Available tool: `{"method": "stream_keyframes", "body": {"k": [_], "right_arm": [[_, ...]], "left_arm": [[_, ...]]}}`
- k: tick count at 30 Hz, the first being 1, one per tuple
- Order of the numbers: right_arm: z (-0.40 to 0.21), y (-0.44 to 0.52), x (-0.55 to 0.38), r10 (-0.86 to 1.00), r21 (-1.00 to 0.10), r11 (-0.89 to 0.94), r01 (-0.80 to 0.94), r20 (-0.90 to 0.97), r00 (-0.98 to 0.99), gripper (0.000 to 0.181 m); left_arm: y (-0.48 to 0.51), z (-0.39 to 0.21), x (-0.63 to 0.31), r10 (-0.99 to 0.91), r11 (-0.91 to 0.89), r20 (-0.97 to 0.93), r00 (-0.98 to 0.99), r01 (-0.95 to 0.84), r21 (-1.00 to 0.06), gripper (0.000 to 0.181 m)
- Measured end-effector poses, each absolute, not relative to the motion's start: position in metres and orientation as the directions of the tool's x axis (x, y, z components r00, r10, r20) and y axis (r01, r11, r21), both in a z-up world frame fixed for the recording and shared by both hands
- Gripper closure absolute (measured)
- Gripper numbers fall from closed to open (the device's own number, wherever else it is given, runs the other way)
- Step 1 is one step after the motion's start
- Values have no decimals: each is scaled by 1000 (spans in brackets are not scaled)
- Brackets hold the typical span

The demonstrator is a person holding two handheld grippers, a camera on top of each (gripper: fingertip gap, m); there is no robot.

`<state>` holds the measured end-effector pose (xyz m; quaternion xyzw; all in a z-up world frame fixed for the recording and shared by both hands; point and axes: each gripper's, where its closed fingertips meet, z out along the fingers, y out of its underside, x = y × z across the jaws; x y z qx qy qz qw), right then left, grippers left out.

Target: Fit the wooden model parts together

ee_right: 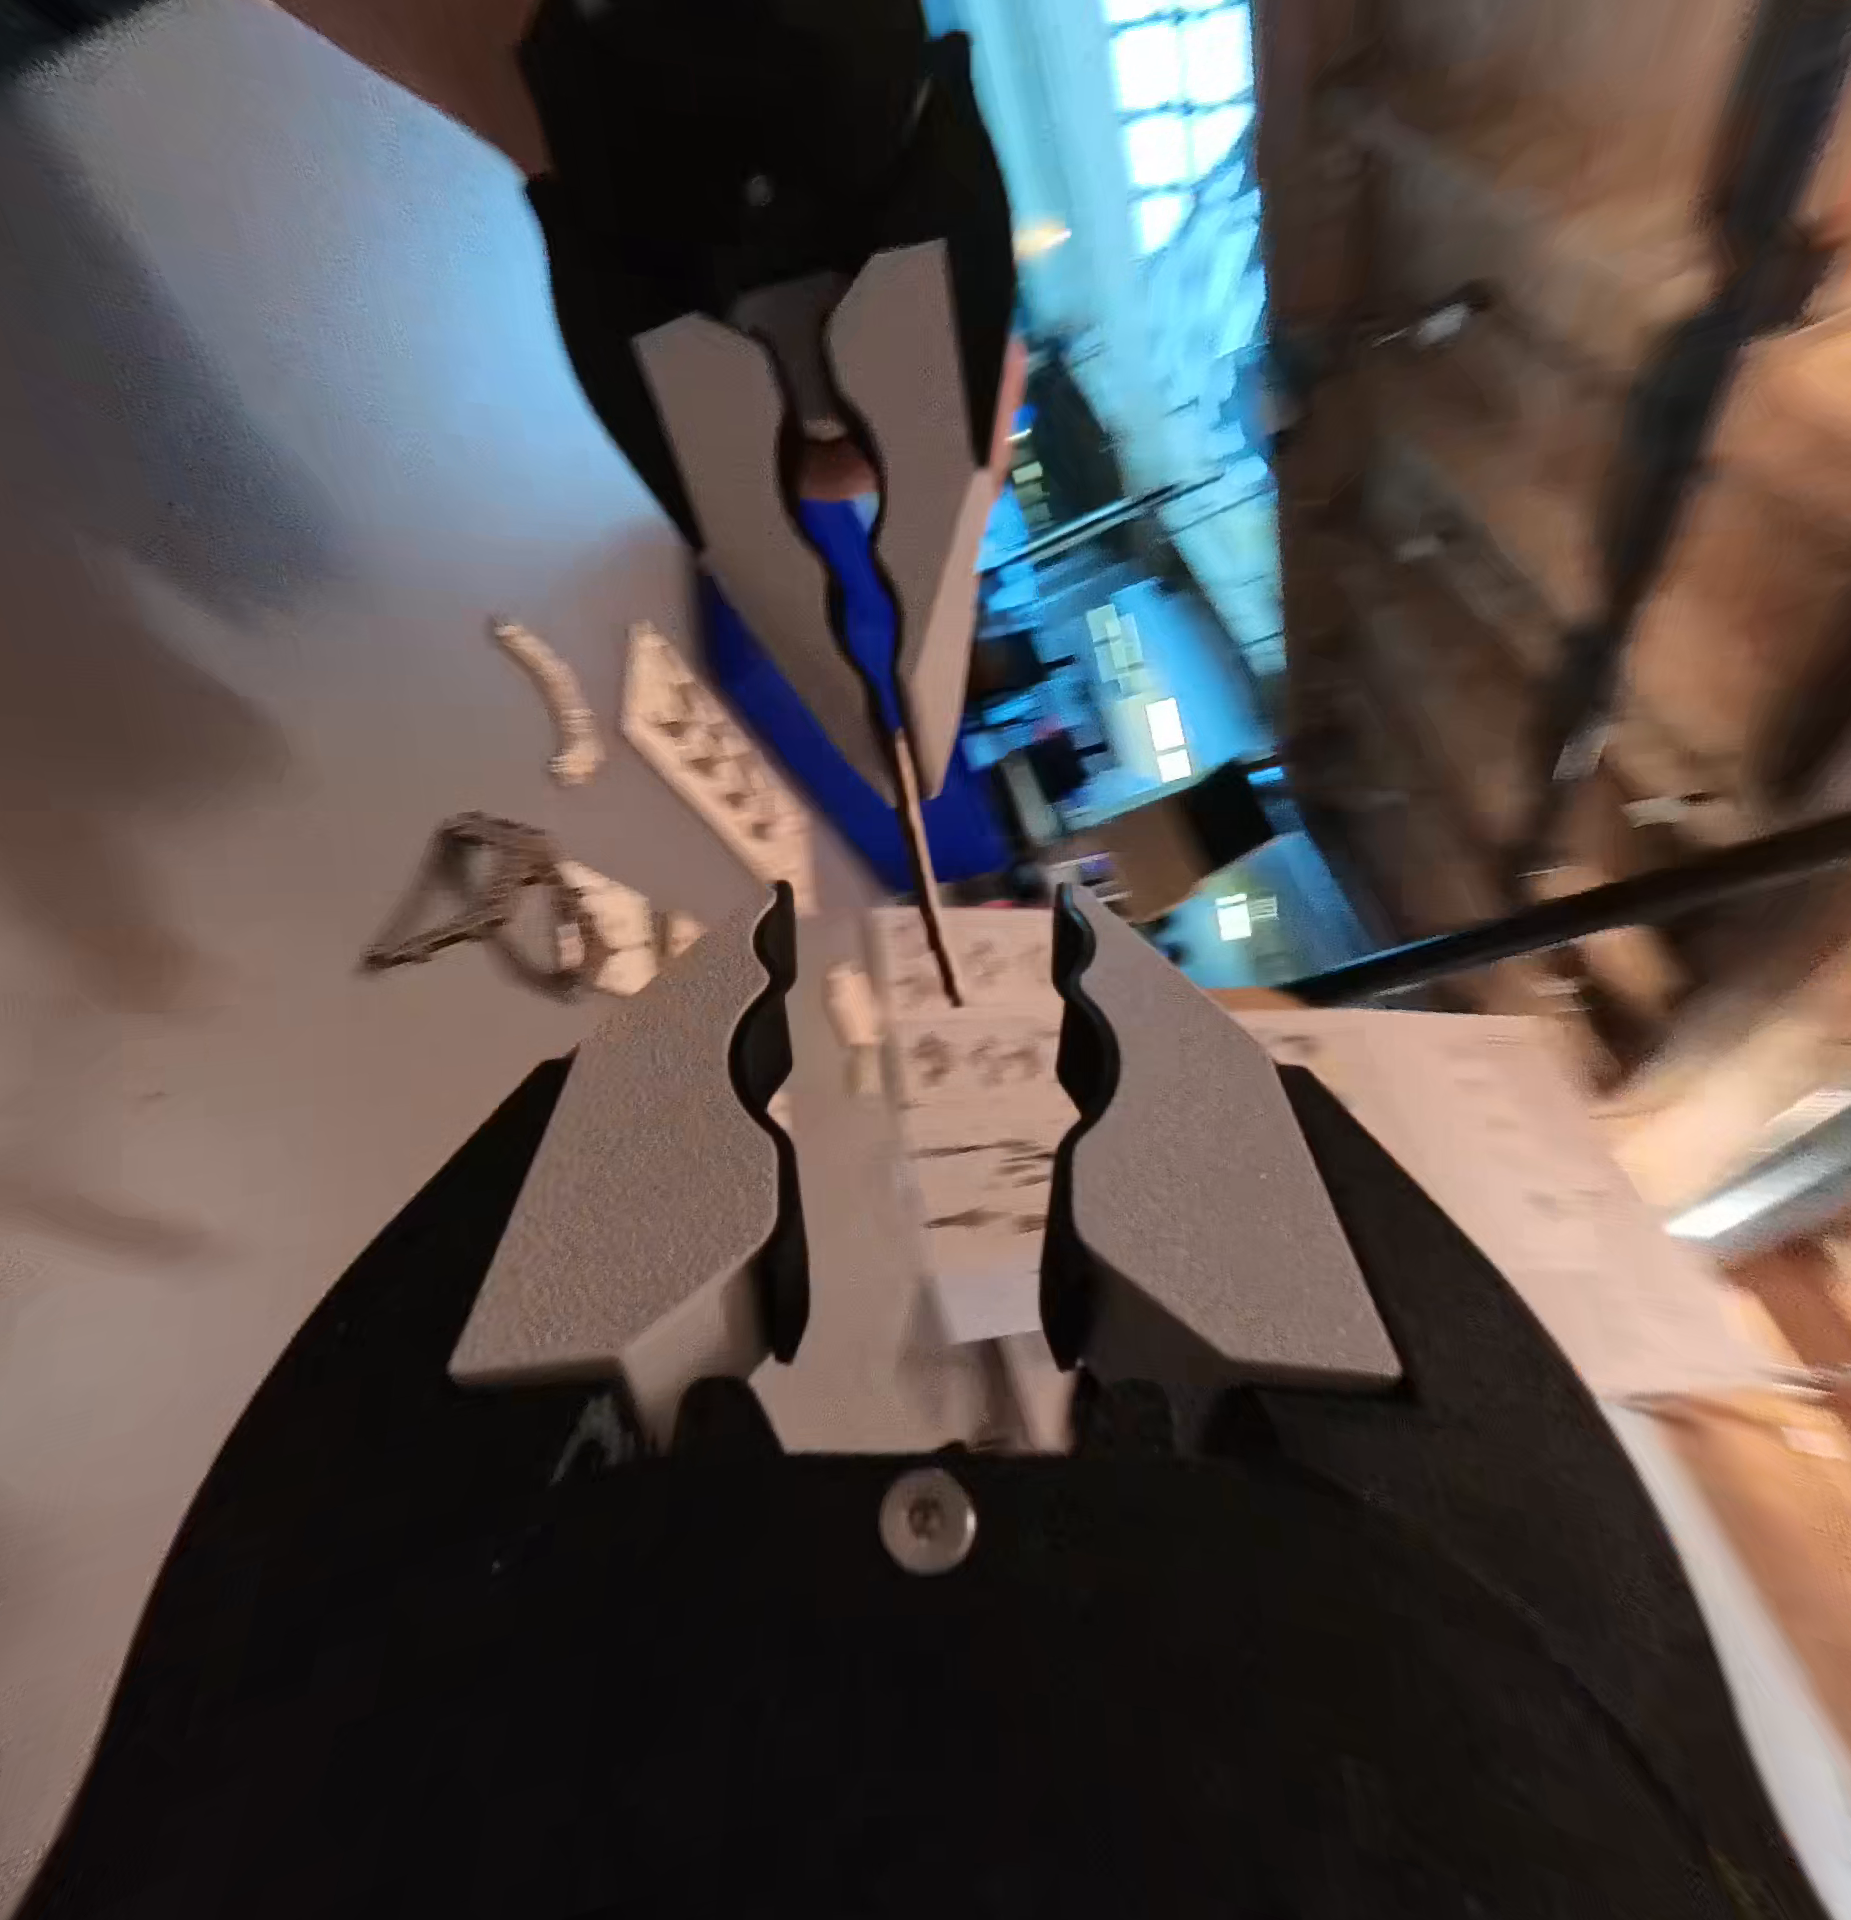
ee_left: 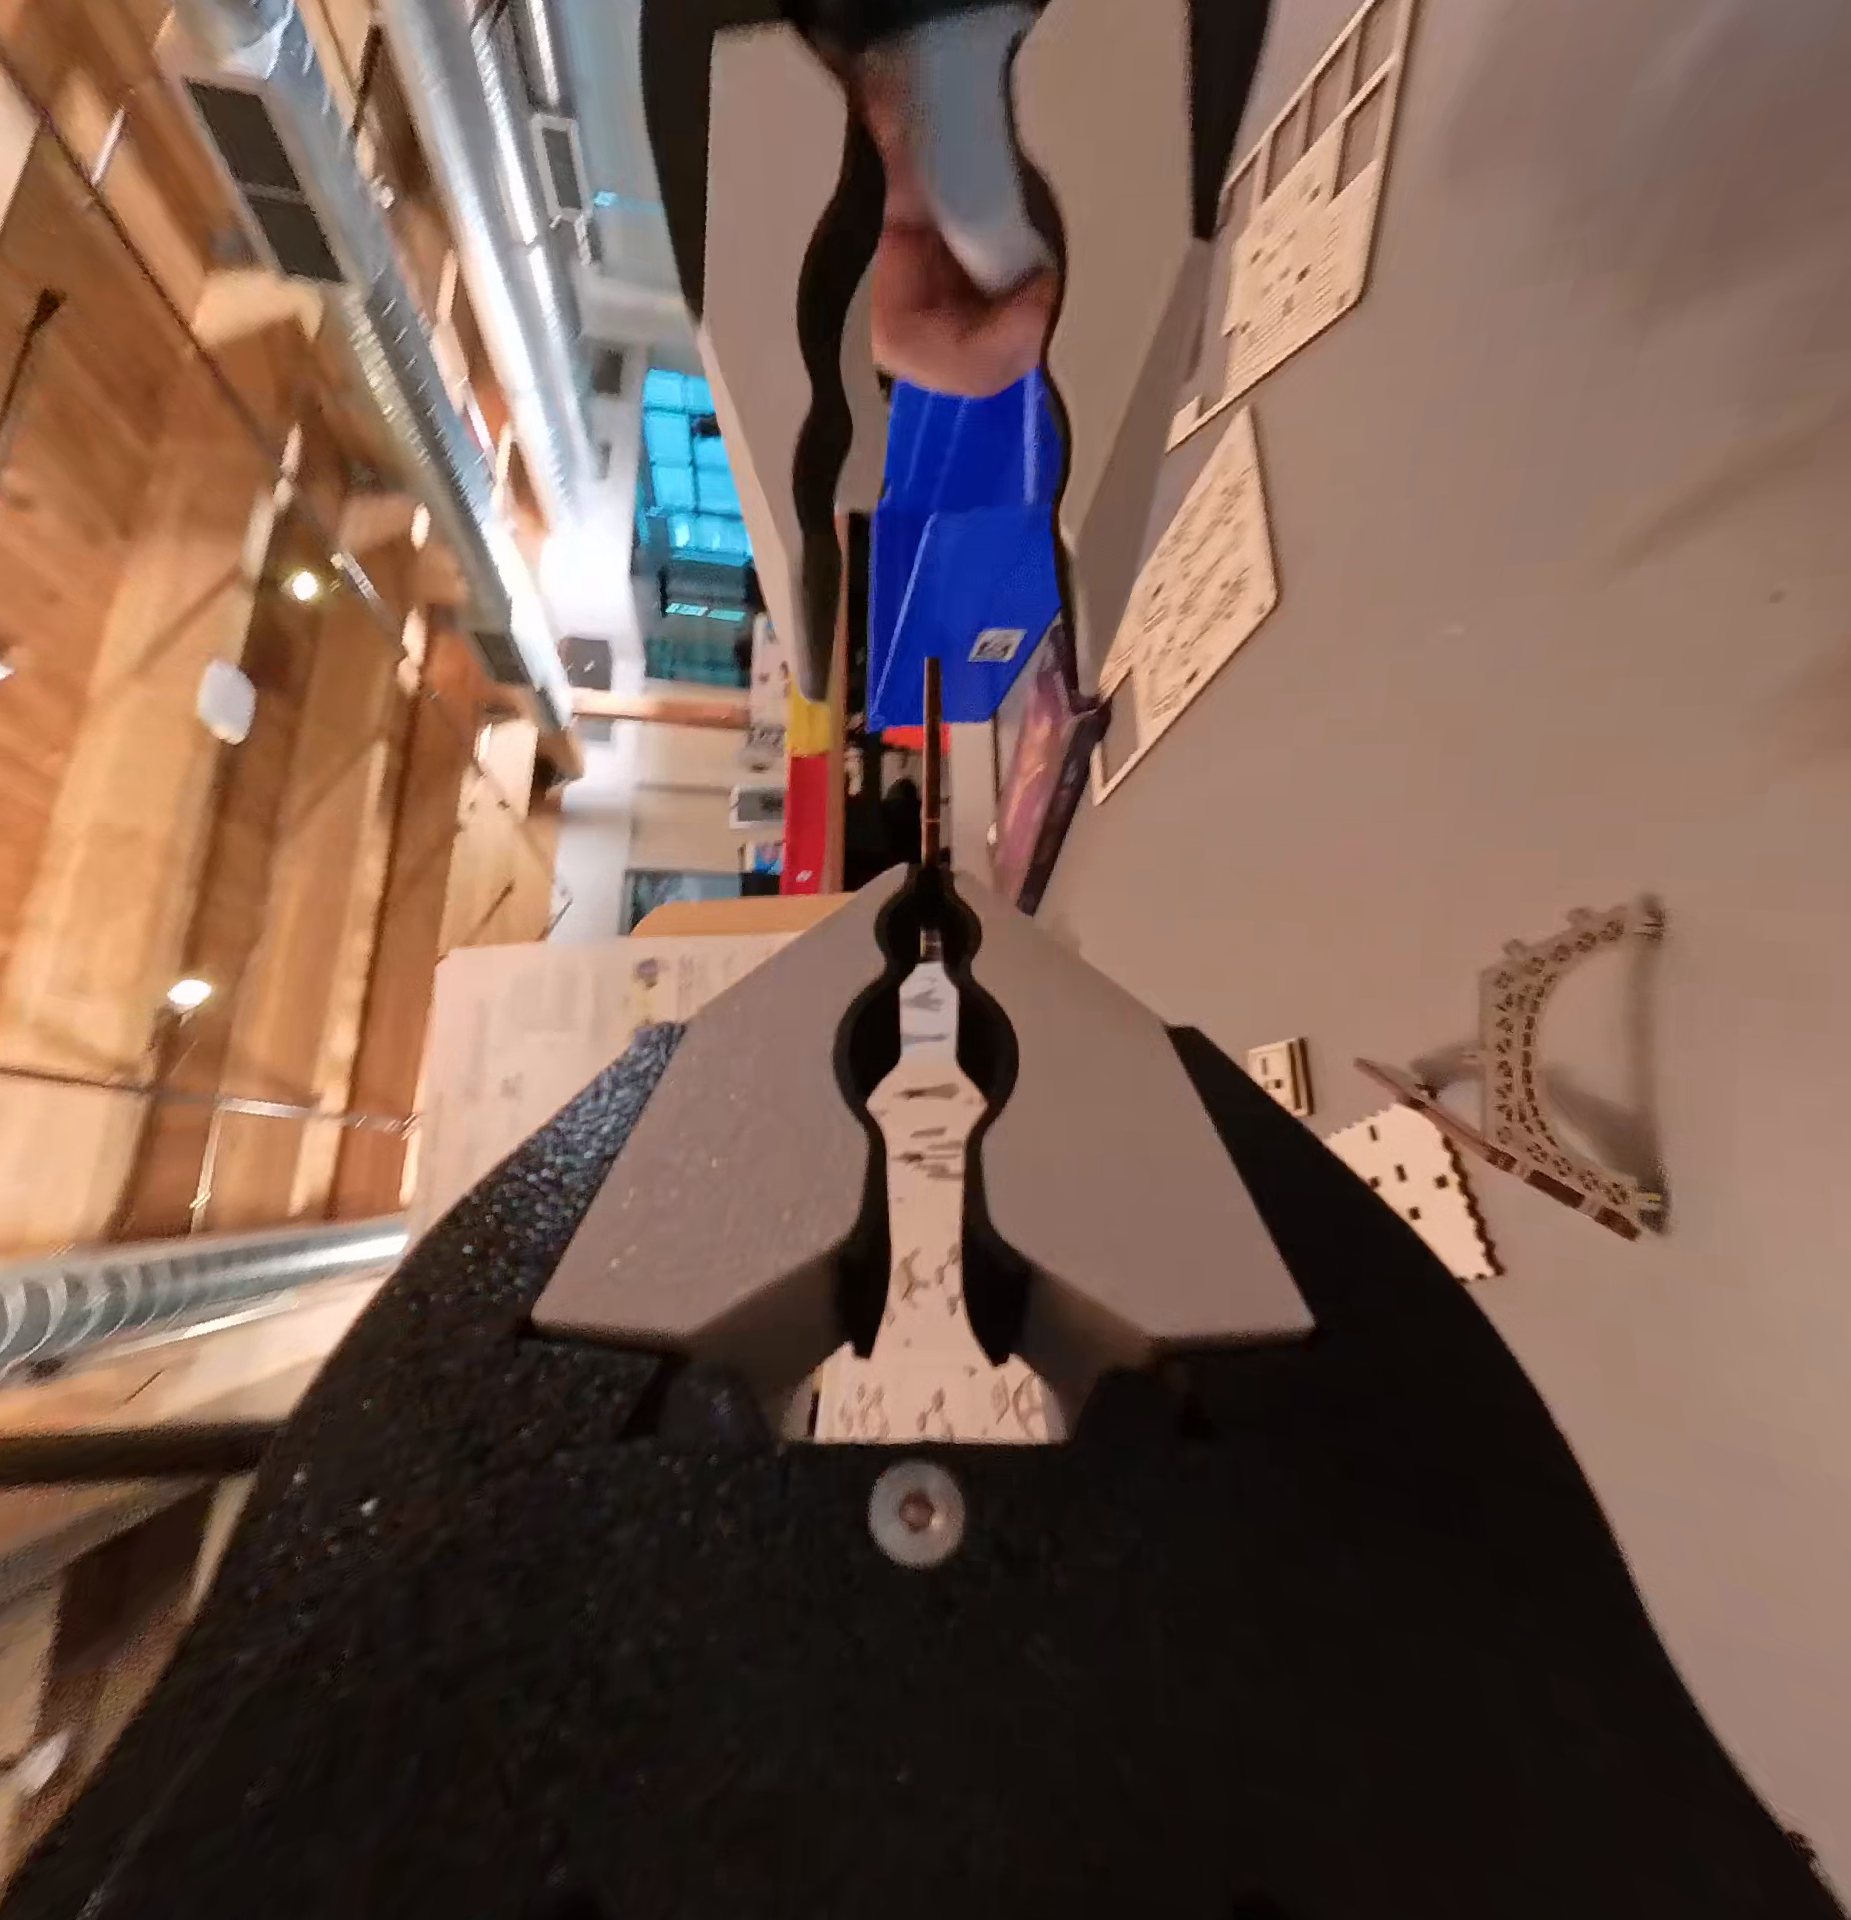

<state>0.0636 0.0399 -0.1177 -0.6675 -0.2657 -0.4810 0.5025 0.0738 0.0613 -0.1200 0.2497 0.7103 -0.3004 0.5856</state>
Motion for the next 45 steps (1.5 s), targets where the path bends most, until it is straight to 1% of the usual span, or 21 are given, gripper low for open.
{"method": "stream_keyframes", "body": {"k": [3, 5, 7, 9, 11, 12, 13, 15, 16, 17, 19, 21, 23, 27, 29, 32, 34, 38, 39, 41, 45], "right_arm": [[-130, 42, 67, -3, -517, -386, 764, 829, 559, 144], [-132, 45, 65, 43, -513, -386, 766, 820, 571, 151], [-136, 47, 65, 83, -466, -405, 787, 838, 539, 163], [-142, 49, 68, 96, -441, -429, 788, 846, 525, 178], [-138, 50, 74, 34, -446, -436, 782, 860, 509, 181], [-139, 51, 74, 10, -478, -427, 768, 846, 533, 181], [-144, 51, 74, -8, -559, -413, 719, 791, 611, 181], [-151, 51, 78, -93, -786, -347, 512, 572, 815, 181], [-156, 49, 79, -116, -884, -293, 364, 410, 905, 181], [-163, 47, 80, -111, -951, -248, 185, 218, 970, 181], [-174, 41, 91, -141, -976, -185, -111, -86, 986, 181], [-186, 34, 105, -177, -936, -130, -327, -303, 937, 181], [-190, 30, 114, -180, -880, -83, -467, -448, 876, 181], [-194, 22, 121, -169, -806, -40, -591, -577, 799, 181], [-194, 20, 123, -155, -772, -9, -635, -626, 764, 181], [-188, 19, 117, -64, -718, 10, -696, -695, 716, 181], [-182, 18, 113, 1, -694, 31, -719, -719, 695, 181], [-168, 16, 105, 124, -643, 48, -764, -755, 644, 181], [-166, 15, 103, 146, -634, 49, -771, -759, 634, 181], [-160, 13, 102, 182, -619, 64, -783, -764, 619, 181], [-152, 12, 97, 241, -595, 75, -800, -768, 594, 181]], "left_arm": [[60, -130, 74, 89, 660, -969, -232, 742, -117, 181], [58, -133, 75, 113, 640, -961, -251, 758, -123, 181], [56, -135, 75, 104, 623, -950, -295, 764, -168, 181], [54, -137, 74, 81, 610, -931, -356, 756, -237, 181], [55, -139, 77, 30, 609, -896, -442, 719, -335, 181], [57, -143, 78, -3, 614, -859, -512, 678, -405, 178], [61, -146, 82, -48, 633, -811, -583, 610, -476, 168], [68, -146, 88, -188, 636, -687, -702, 446, -630, 161], [69, -148, 87, -253, 612, -582, -773, 338, -715, 161], [71, -150, 87, -328, 586, -454, -828, 198, -785, 161], [76, -158, 90, -467, 539, -230, -854, -69, -839, 161], [83, -173, 93, -553, 536, -112, -826, -250, -806, 162], [90, -185, 97, -606, 561, -97, -790, -337, -756, 162], [92, -200, 101, -666, 561, -43, -745, -462, -687, 161], [88, -206, 101, -671, 558, -10, -741, -497, -664, 161], [85, -219, 98, -665, 585, 21, -746, -538, -607, 163], [88, -228, 96, -665, 619, 5, -747, -555, -557, 164], [88, -236, 91, -649, 656, -8, -760, -555, -512, 167], [90, -238, 91, -648, 666, -19, -761, -555, -498, 171], [92, -242, 92, -646, 673, -22, -763, -557, -486, 180], [93, -244, 90, -626, 682, -12, -780, -539, -494, 181]]}}
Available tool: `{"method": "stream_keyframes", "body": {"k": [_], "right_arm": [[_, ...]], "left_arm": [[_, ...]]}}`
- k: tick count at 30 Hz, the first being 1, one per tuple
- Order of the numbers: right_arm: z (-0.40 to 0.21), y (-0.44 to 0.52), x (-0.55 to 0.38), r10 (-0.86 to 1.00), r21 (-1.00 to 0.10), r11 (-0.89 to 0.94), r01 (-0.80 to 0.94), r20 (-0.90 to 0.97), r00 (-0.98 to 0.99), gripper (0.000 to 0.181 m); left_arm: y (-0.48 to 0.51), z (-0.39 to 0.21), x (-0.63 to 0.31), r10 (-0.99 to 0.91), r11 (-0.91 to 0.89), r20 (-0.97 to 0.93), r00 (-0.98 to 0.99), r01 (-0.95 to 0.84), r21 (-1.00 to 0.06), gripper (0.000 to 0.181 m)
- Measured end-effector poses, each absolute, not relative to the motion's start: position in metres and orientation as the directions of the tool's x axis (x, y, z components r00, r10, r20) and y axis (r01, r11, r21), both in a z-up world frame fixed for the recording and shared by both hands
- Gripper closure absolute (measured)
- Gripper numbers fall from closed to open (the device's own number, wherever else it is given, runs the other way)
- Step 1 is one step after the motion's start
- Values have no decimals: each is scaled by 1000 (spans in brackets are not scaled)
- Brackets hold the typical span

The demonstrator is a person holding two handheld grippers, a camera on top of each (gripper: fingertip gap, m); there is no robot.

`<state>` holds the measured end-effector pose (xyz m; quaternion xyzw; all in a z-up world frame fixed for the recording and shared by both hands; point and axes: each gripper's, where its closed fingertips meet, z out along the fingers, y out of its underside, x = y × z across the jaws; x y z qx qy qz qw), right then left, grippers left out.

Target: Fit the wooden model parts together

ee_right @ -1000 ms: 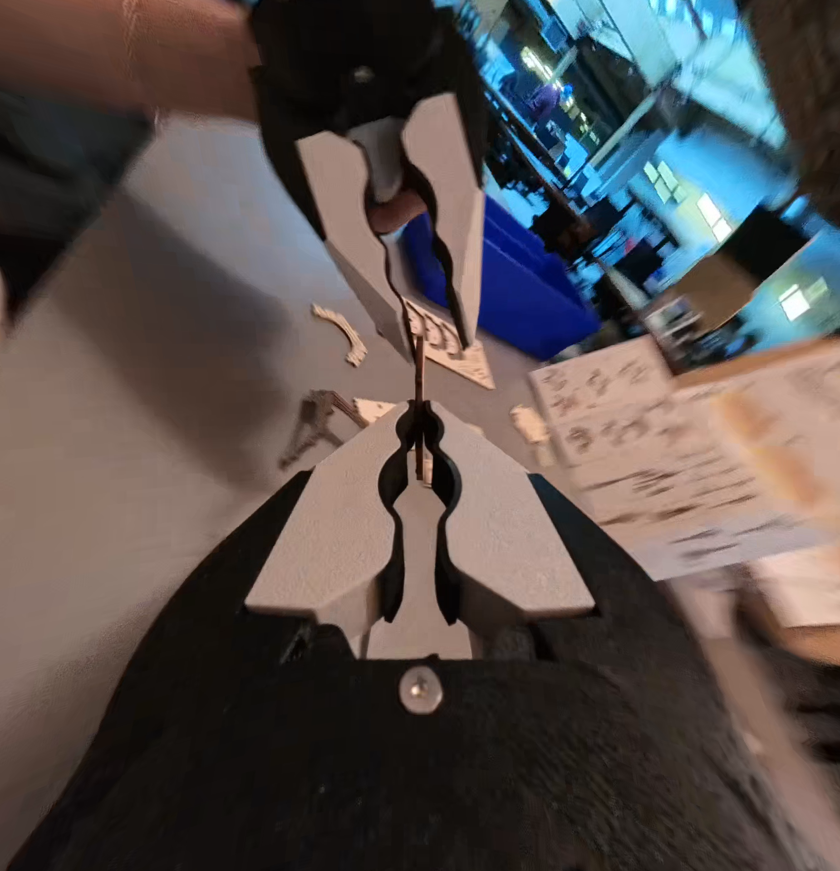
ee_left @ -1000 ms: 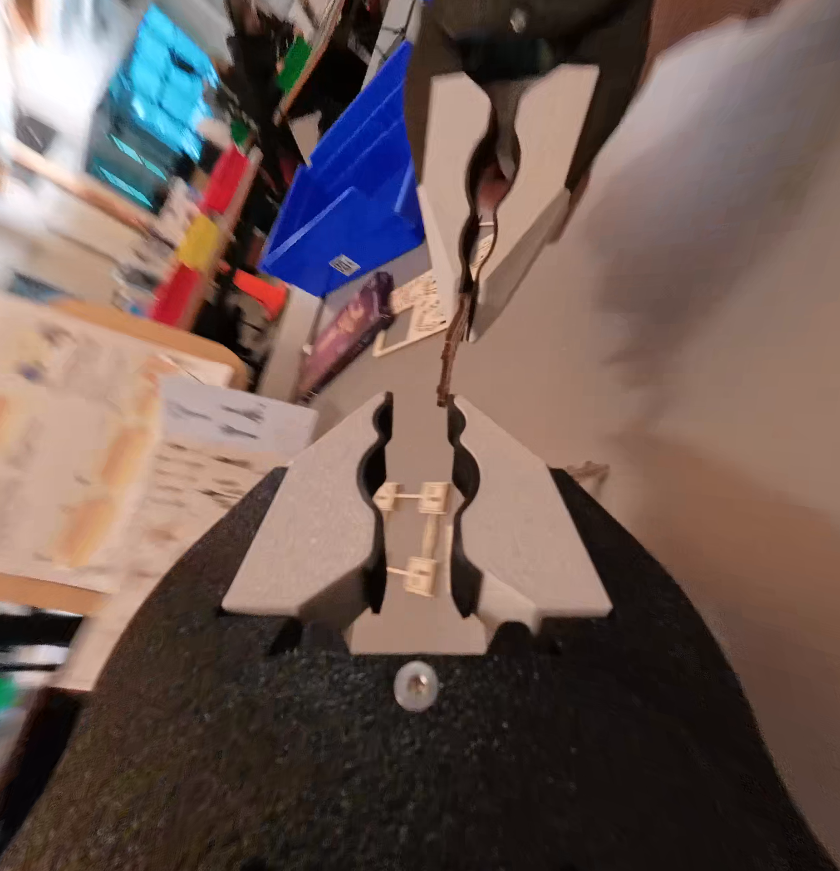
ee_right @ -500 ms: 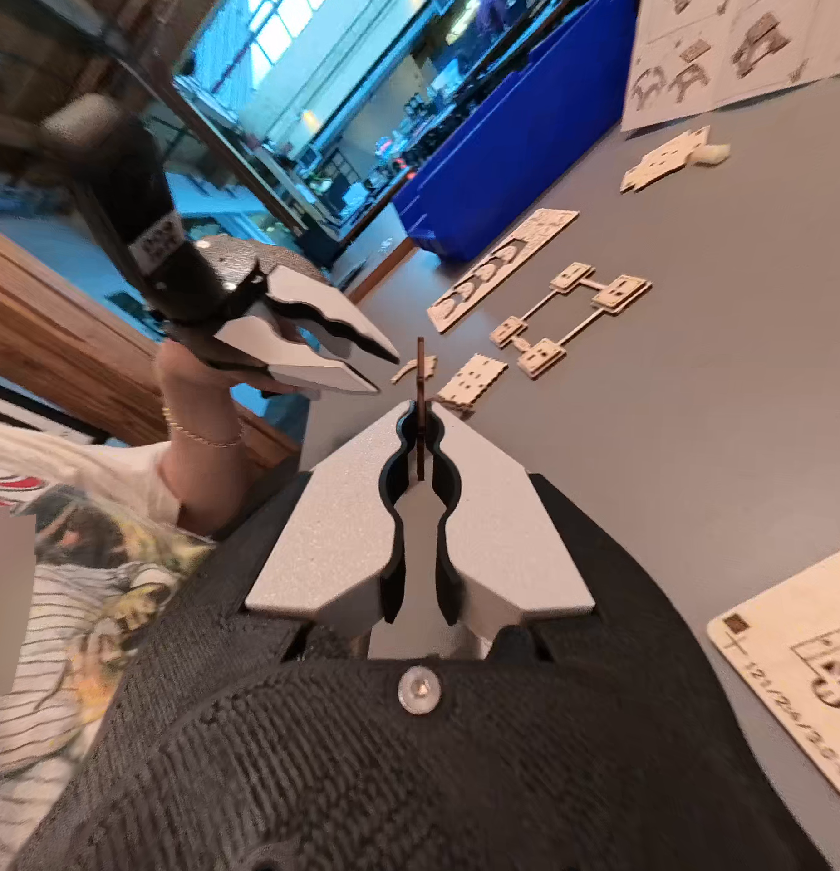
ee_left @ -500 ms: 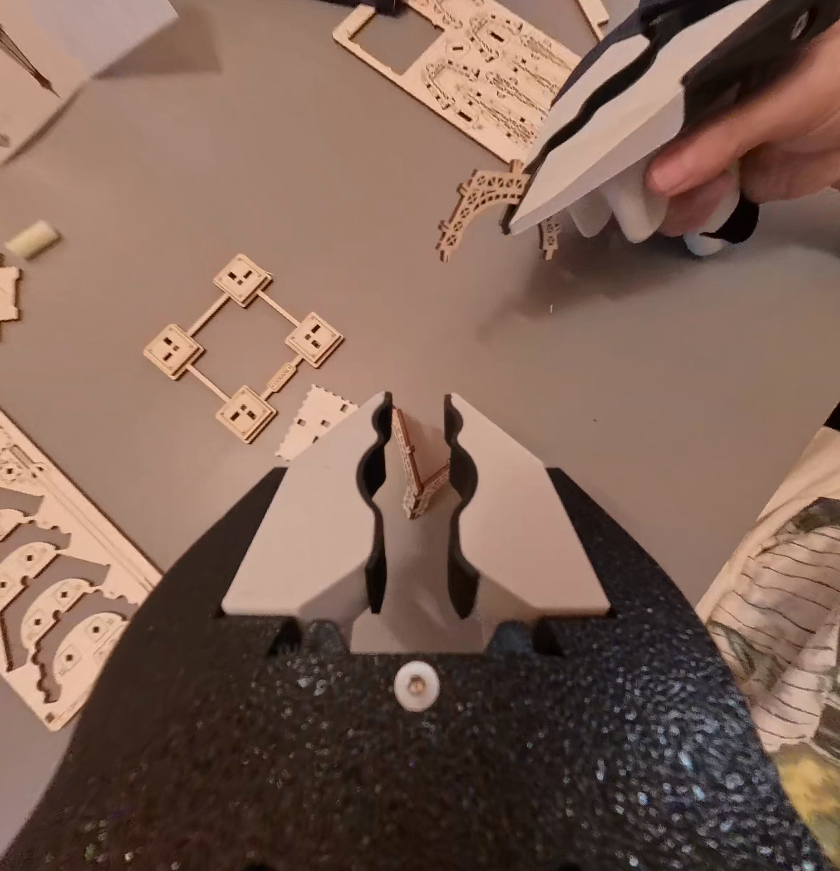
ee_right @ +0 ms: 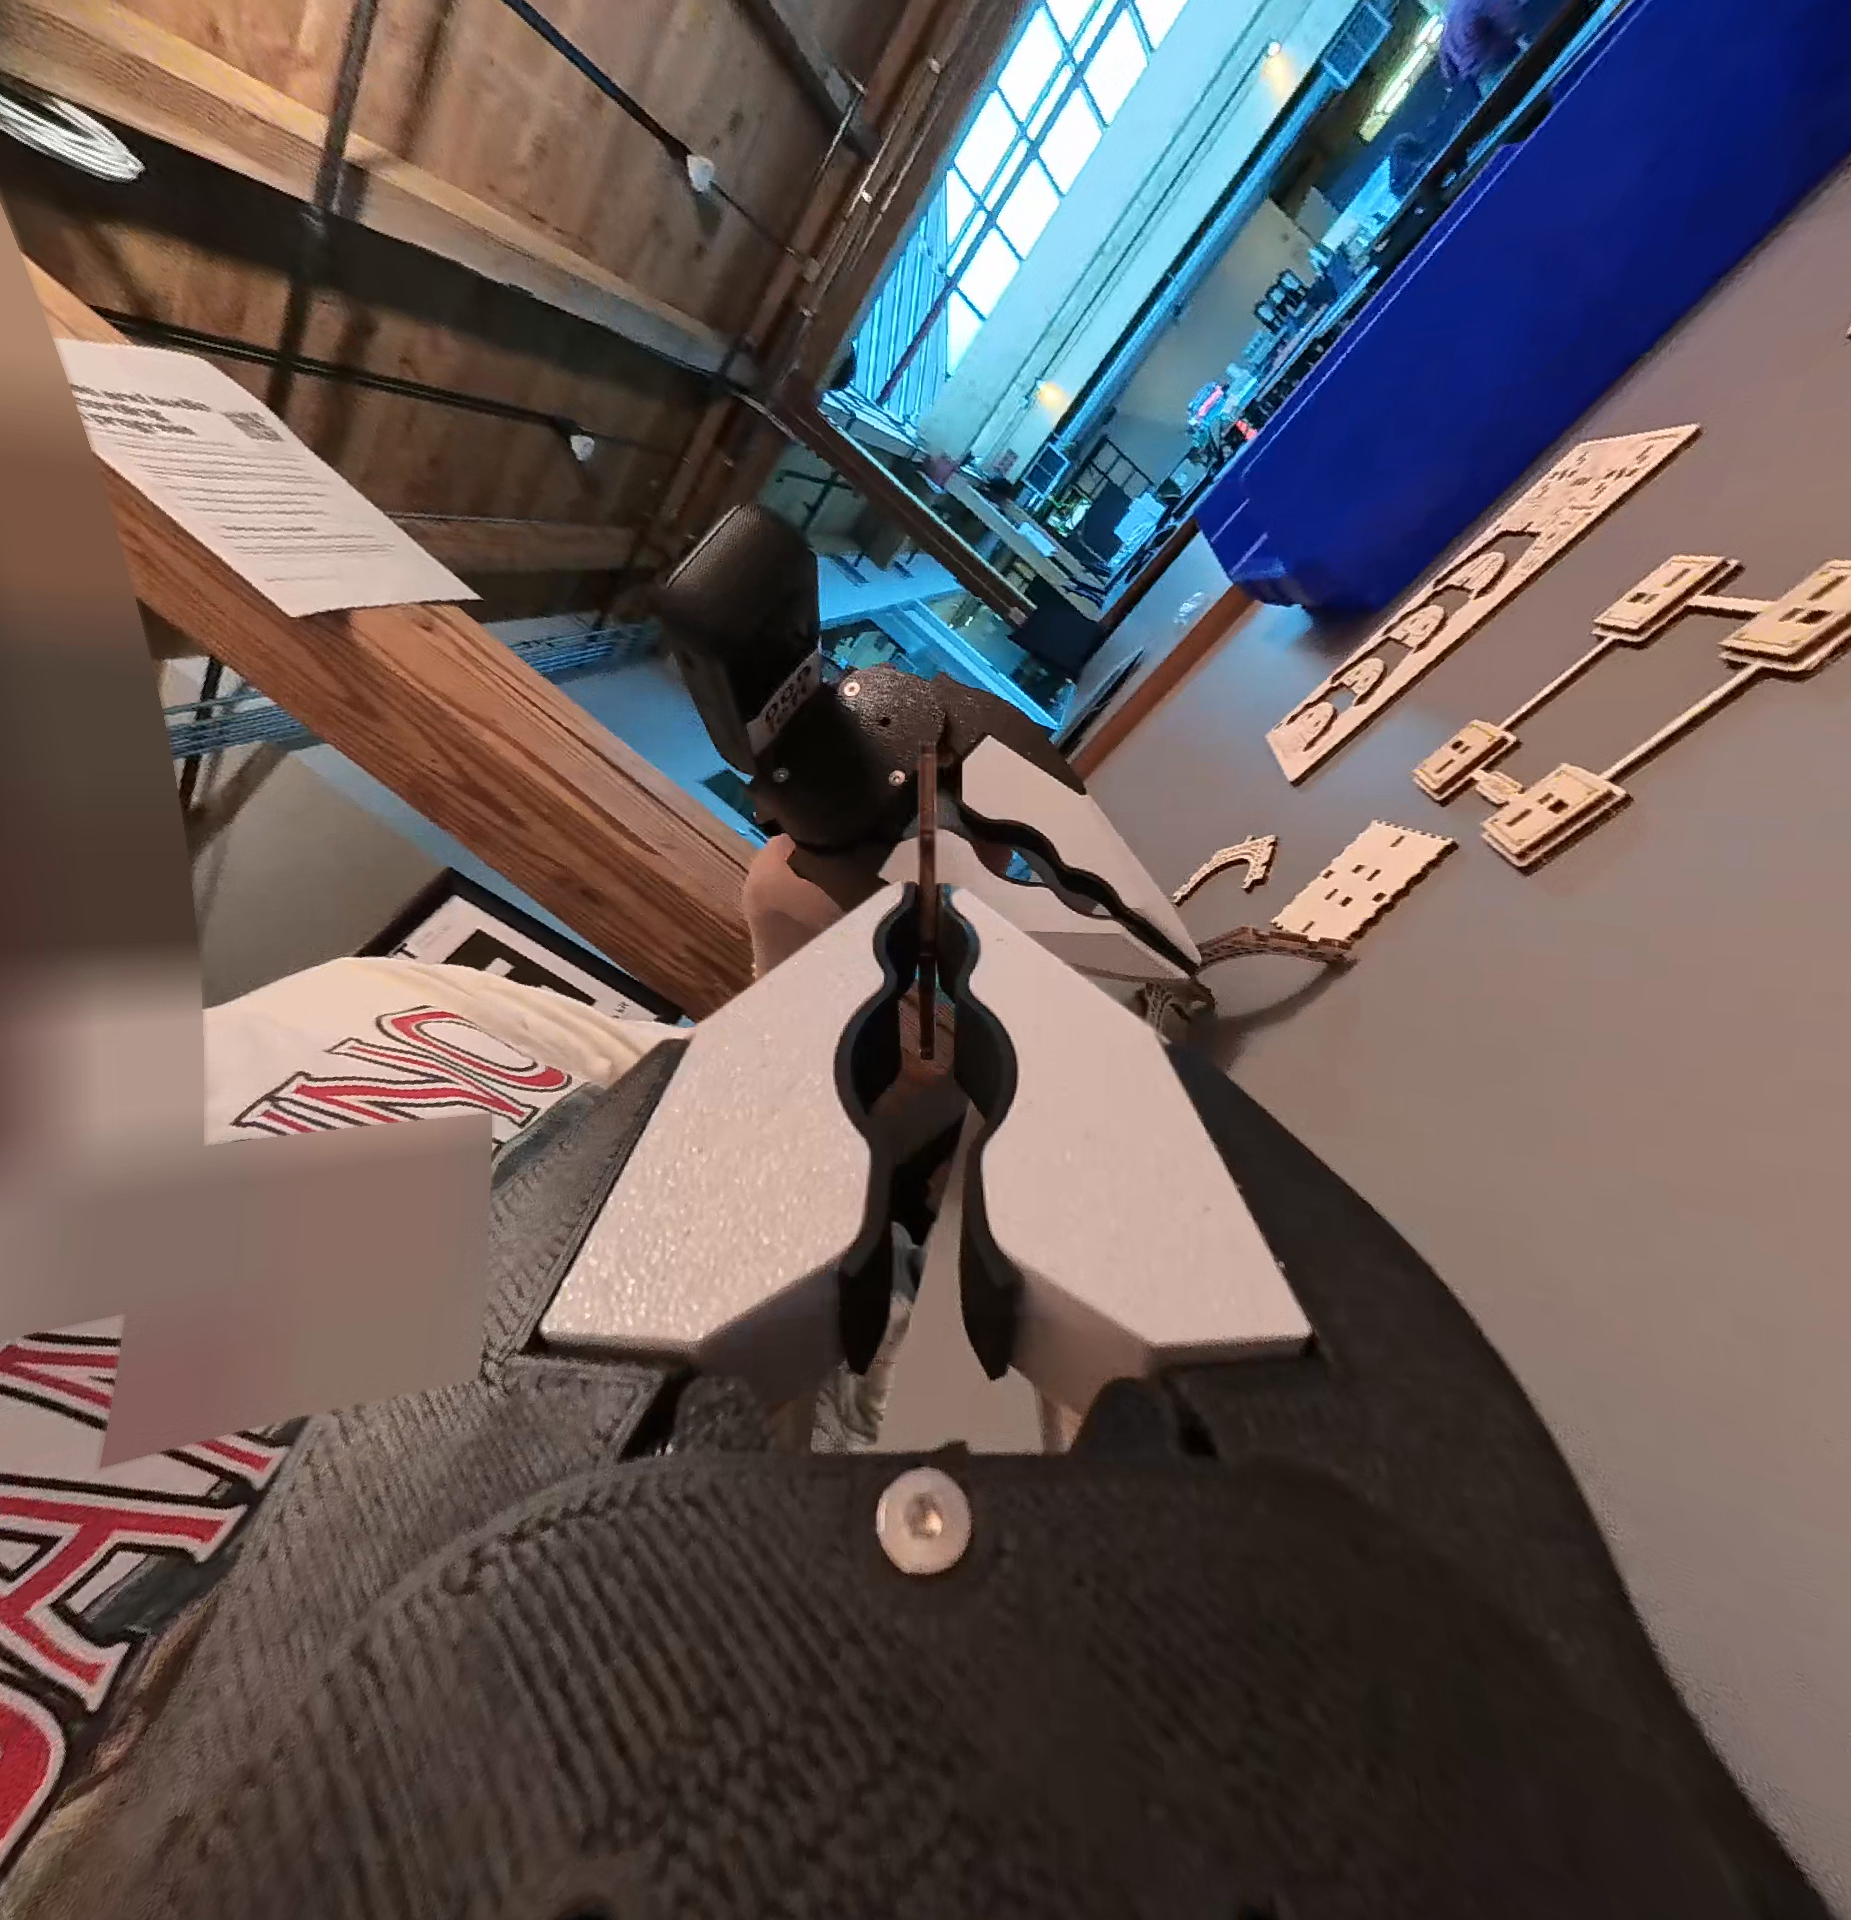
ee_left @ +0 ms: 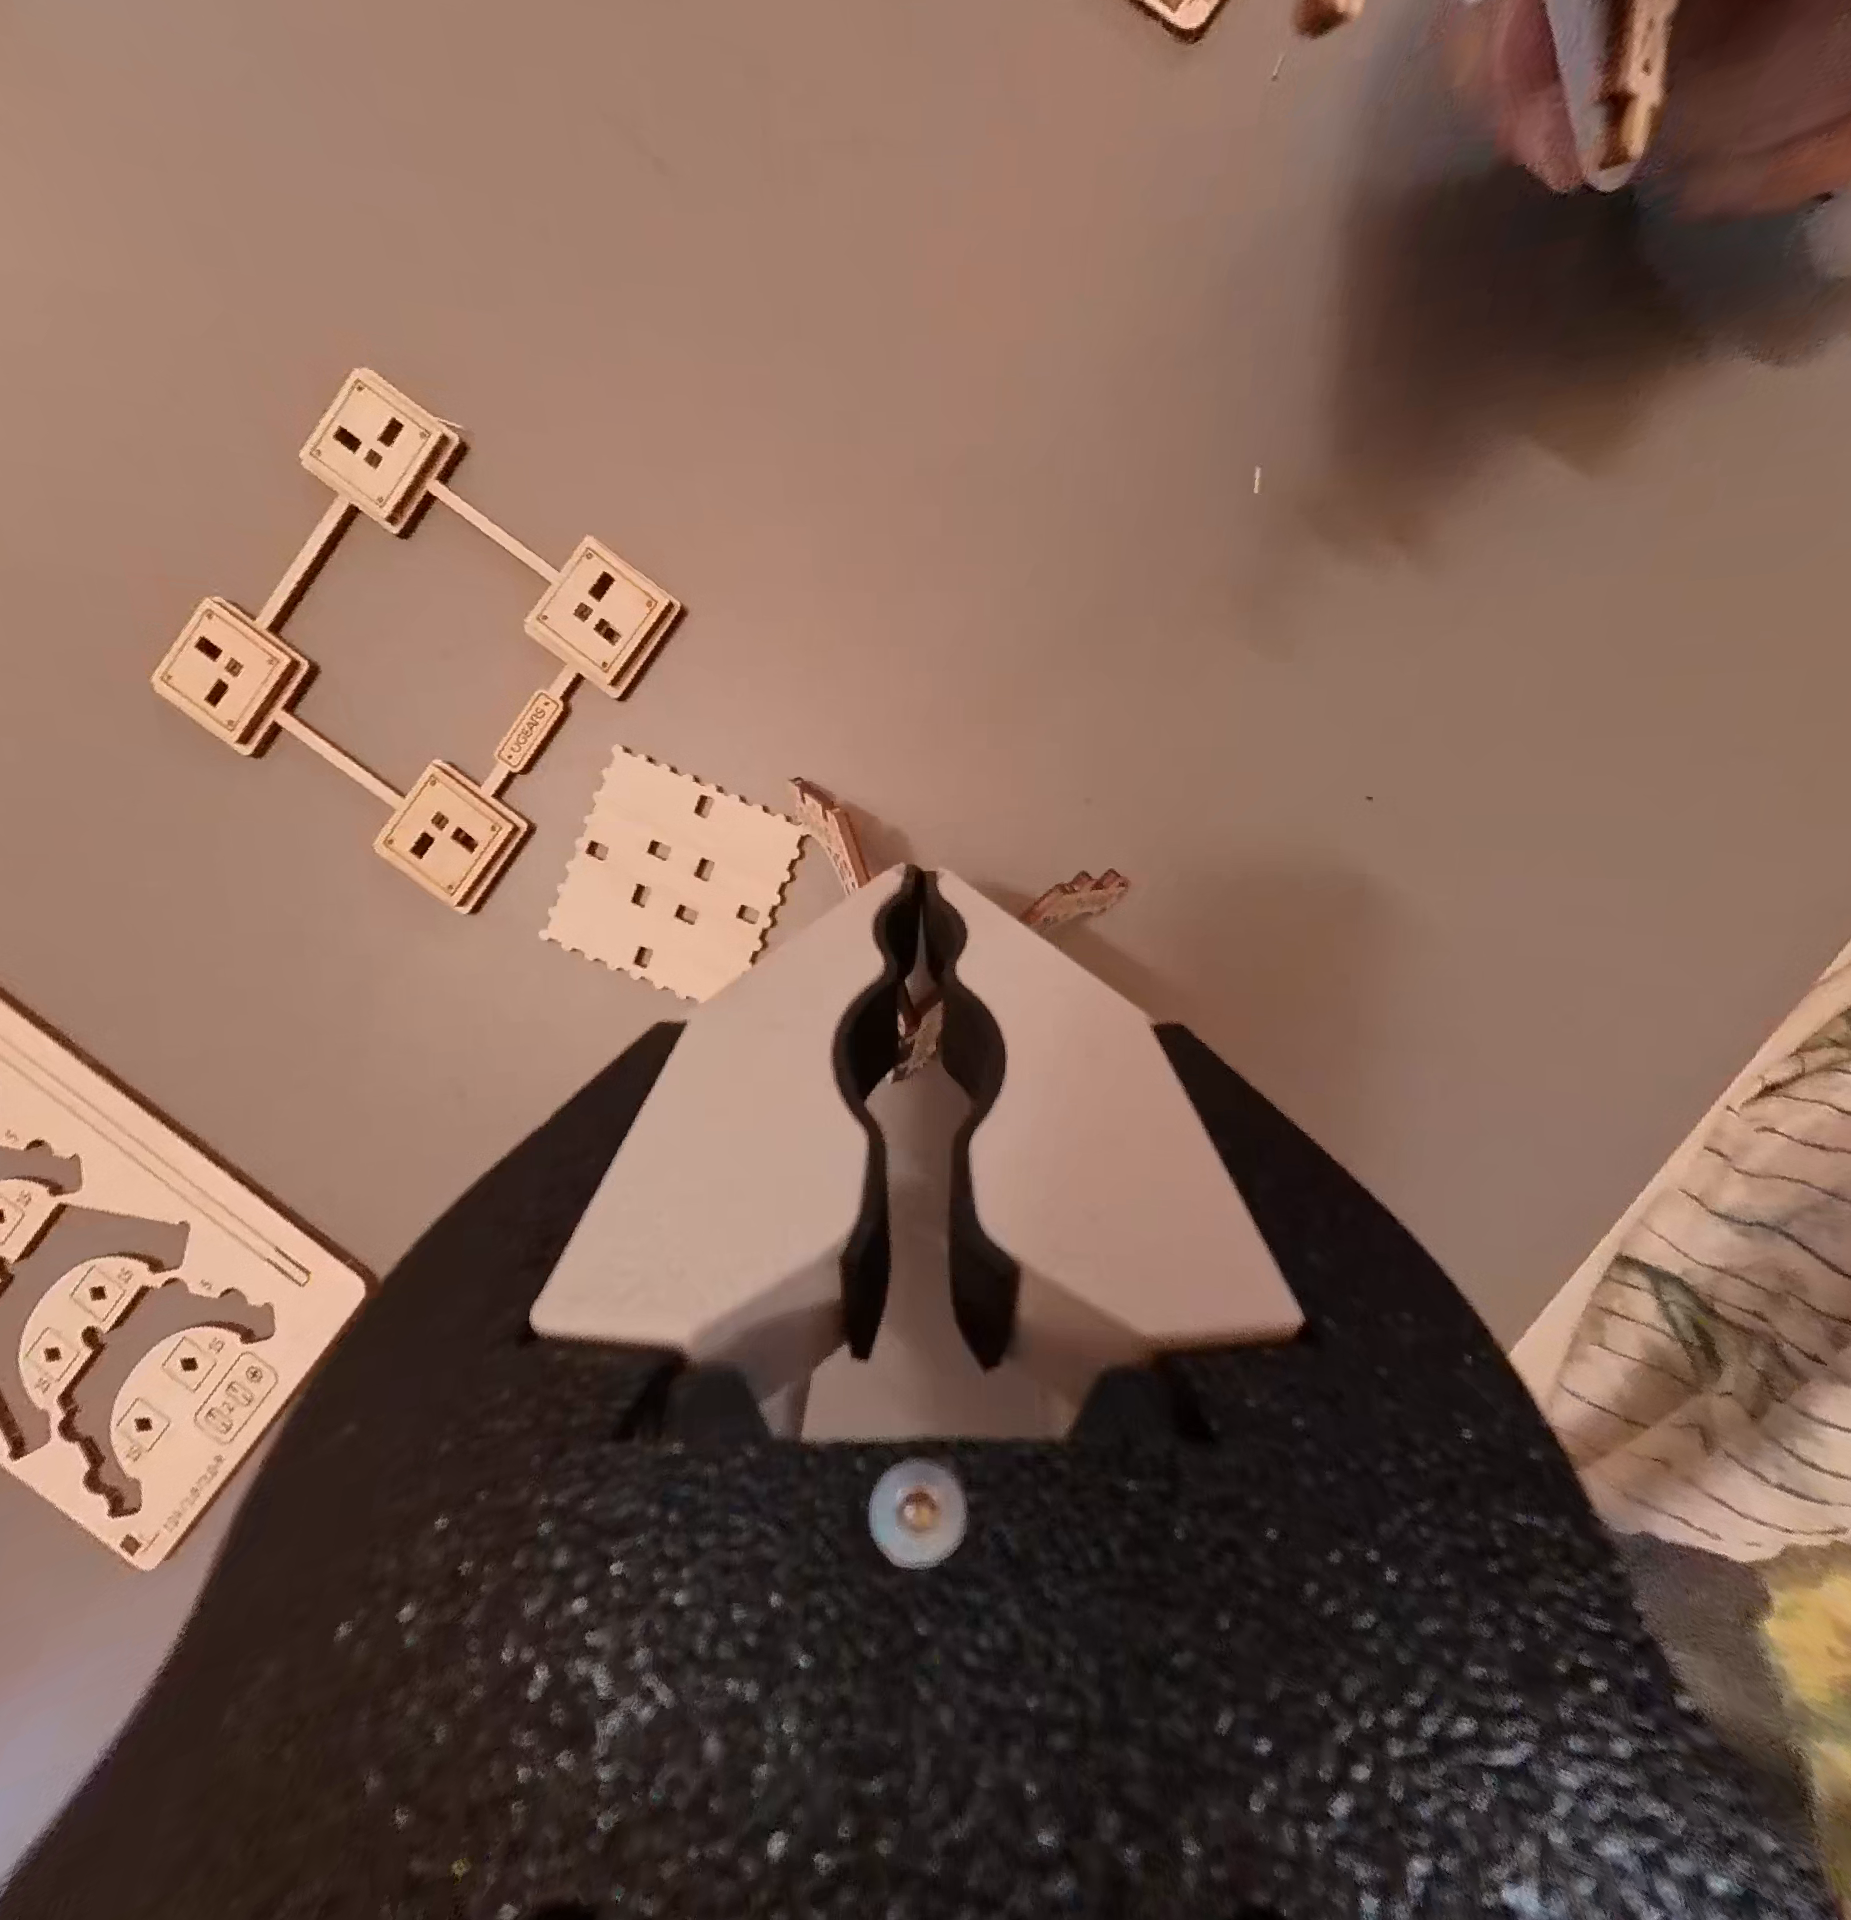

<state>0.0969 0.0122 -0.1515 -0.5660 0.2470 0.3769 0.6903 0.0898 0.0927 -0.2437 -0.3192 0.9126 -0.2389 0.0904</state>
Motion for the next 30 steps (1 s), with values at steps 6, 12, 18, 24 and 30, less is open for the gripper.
{"method": "stream_keyframes", "body": {"k": [6, 12, 18, 24, 30], "right_arm": [[-151, 13, 98, 186, -683, 92, -724, -703, 687, 181], [-126, 10, 107, -198, -991, 130, -36, -62, 978, 181], [-92, 2, 115, -399, -389, -628, 674, 905, 151, 181], [-83, 25, 96, -202, -1, -816, 578, 938, -283, 181], [-90, 35, 87, -172, 63, -818, 571, 922, -348, 181]], "left_arm": [[96, -231, 92, -588, 655, 0, -809, -475, -588, 181], [94, -199, 98, -562, 592, -71, -824, -341, -730, 163], [55, -126, 81, -476, 210, 5, -879, -120, -970, 154], [44, -88, 68, -222, -200, 463, -858, -424, -883, 160], [44, -110, 71, -314, -104, 490, -813, -483, -869, 163]]}}
